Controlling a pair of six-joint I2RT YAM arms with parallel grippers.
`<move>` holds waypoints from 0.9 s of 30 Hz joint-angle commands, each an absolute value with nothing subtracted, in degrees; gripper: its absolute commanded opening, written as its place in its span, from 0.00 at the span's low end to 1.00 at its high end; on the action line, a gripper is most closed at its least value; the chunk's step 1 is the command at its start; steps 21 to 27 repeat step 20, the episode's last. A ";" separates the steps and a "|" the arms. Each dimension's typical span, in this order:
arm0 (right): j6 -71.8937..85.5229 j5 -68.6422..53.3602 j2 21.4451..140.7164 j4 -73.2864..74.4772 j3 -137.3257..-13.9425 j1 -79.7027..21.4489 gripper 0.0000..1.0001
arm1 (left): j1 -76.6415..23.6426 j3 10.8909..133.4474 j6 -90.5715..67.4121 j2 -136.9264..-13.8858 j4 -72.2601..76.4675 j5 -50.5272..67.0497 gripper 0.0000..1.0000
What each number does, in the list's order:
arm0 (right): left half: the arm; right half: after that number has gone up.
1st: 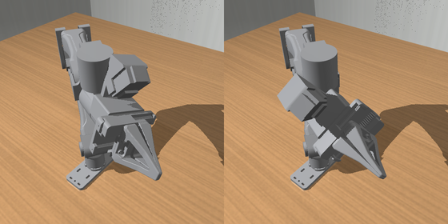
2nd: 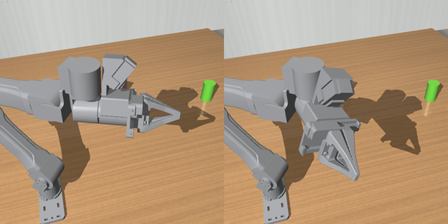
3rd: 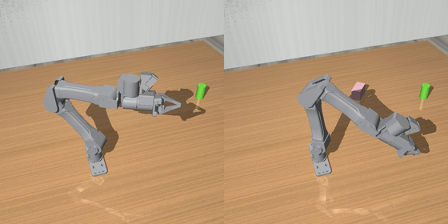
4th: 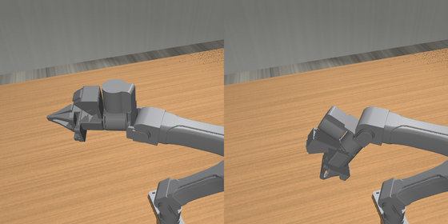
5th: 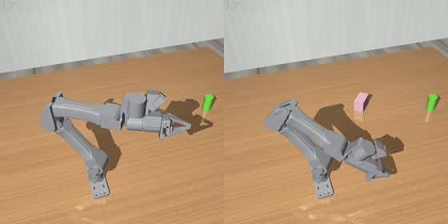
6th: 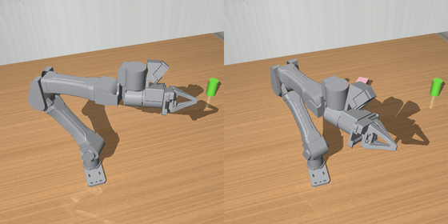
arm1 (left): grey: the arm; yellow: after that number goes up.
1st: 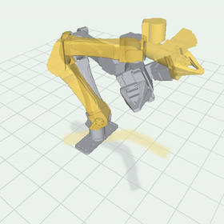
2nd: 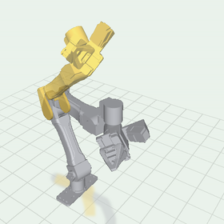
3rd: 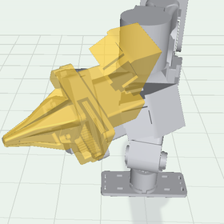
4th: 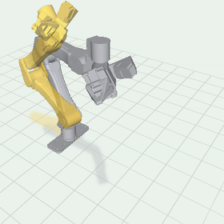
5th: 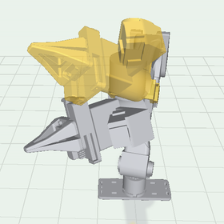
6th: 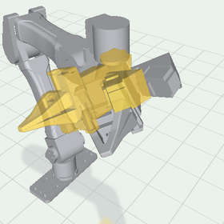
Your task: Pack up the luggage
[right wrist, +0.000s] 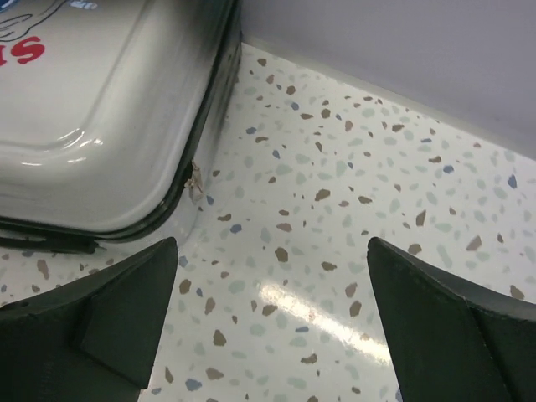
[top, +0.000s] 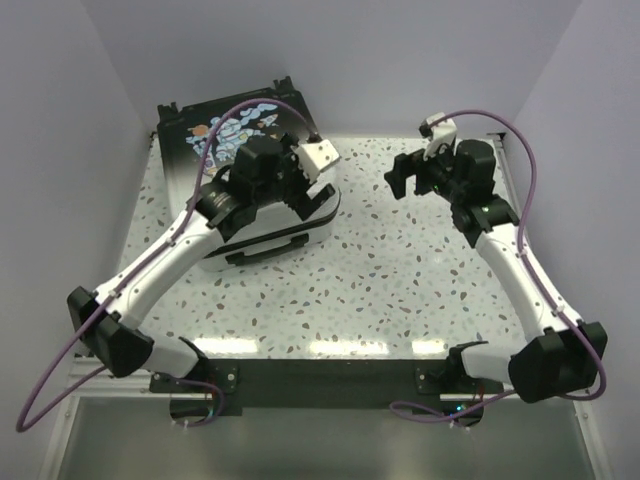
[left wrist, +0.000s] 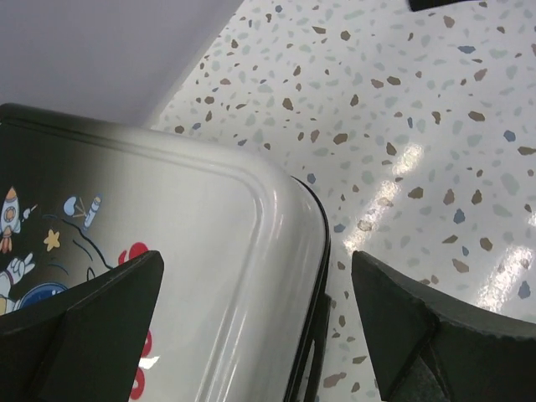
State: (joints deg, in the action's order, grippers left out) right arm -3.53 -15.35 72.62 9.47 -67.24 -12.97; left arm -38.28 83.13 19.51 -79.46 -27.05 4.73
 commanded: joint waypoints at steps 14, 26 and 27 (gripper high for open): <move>11.86 -10.72 66.71 28.31 -70.49 -5.80 0.99 | -18.90 89.65 0.88 -86.40 -28.20 8.18 1.00; 12.04 -11.07 67.06 26.72 -70.84 -5.45 0.99 | -16.26 87.98 -1.23 -84.82 -29.00 7.30 1.00; 12.04 -11.07 67.06 26.72 -70.84 -5.45 0.99 | -16.26 87.98 -1.23 -84.82 -29.00 7.30 1.00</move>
